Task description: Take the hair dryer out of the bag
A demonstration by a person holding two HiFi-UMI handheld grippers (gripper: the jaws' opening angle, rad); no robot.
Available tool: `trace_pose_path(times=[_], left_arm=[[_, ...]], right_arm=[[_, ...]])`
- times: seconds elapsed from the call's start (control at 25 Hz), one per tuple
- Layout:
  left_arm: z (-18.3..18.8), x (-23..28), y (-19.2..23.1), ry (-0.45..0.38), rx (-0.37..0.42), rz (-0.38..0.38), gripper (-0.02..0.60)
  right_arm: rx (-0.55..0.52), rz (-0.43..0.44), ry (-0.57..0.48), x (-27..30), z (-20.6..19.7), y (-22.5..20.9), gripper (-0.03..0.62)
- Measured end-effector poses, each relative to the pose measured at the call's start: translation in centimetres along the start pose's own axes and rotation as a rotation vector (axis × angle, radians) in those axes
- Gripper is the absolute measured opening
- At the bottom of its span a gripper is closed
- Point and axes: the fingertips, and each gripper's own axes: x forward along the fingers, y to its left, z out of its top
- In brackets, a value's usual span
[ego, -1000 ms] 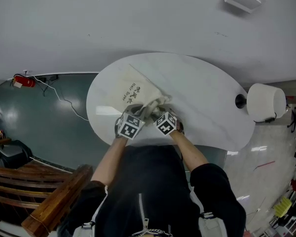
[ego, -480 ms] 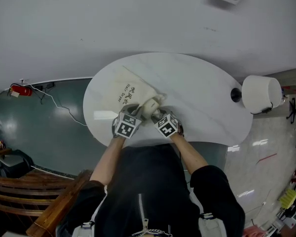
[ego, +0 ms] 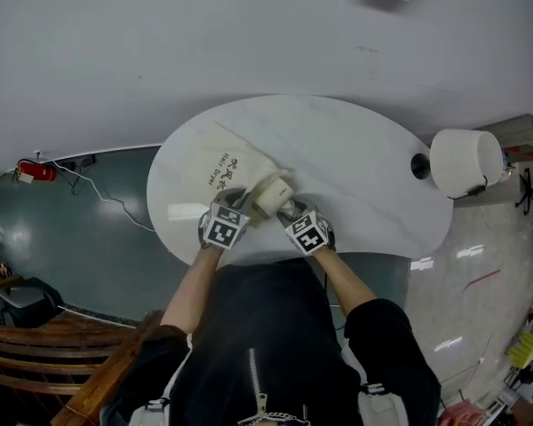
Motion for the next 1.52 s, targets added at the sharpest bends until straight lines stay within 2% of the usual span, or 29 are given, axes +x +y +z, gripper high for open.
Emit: trace_pose_path(times=[0.32, 0.76, 0.96, 1.24, 1.52], left_arm=[[-0.1, -0.1, -0.1, 0.009, -0.001, -0.005, 0.037], [-0.3, 0.6, -0.6, 0.011, 0.029, -0.018, 0.037], [-0.2, 0.7, -1.4, 0.000, 0.024, -0.054, 0.038], [0.5, -0.8, -1.8, -0.062, 0.016, -0.069, 0.048], [2.3, -3.3, -0.8, -0.162, -0.003, -0.039, 0.048]], right_arm=[[0.055, -0.029, -0.063, -2.9, 1.3, -1.1, 0.202], [0.106, -0.083, -0.252, -7.9, 6.0, -2.7, 0.202], [0.115, -0.100, -0.302, -9.7, 7.7, -3.3, 0.202], [0.121, -0.114, -0.344, -11.4, 8.6, -4.0, 0.202], [0.115, -0.117, -0.375, -12.5, 9.7, -4.1, 0.202]])
